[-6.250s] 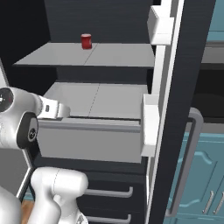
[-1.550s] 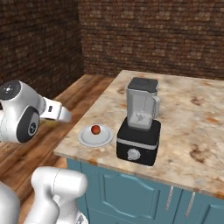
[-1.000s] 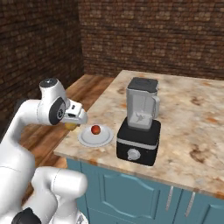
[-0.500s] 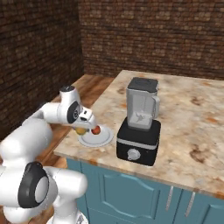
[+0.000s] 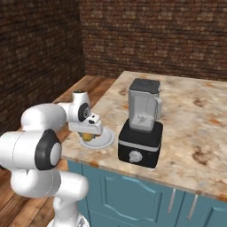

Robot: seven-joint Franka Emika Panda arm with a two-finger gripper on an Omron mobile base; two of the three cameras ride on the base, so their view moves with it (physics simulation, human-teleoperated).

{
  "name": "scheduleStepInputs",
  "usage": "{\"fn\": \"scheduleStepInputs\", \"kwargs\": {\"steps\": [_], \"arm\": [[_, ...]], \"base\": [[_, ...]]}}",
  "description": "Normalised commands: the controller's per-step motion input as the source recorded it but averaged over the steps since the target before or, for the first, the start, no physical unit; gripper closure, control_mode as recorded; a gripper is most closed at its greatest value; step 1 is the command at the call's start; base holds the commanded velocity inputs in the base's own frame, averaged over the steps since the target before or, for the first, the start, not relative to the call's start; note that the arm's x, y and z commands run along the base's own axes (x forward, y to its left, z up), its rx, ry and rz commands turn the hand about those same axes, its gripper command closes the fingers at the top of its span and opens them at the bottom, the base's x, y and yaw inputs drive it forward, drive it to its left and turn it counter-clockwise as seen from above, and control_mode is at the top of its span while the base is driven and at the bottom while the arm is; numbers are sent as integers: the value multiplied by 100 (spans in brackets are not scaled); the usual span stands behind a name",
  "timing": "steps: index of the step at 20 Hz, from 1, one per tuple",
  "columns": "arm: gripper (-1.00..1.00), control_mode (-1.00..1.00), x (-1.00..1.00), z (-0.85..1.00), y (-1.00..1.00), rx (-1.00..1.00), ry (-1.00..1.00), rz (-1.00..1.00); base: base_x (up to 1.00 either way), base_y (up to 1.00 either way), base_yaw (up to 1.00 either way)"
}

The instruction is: Pick the two apples from the fridge and place them on the plate next to the blender to make a fruit smoothie.

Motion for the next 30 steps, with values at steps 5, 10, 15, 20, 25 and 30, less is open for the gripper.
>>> {"fn": "scheduleStepInputs", "kwargs": {"steps": [5, 10, 15, 20, 25, 30], "arm": [[100, -100, 29, -28, 0, 0, 0, 0], [100, -100, 33, -33, 0, -1, -1, 0], [-100, -100, 19, -9, 0, 0, 0, 0], [-100, -100, 0, 0, 0, 0, 0, -2], [-100, -100, -2, 7, 0, 0, -1, -1], [-100, -100, -55, 42, 0, 0, -26, 0]], "base": [[0, 0, 0], [0, 0, 0], [0, 0, 0], [0, 0, 0], [0, 0, 0], [0, 0, 0]]}}
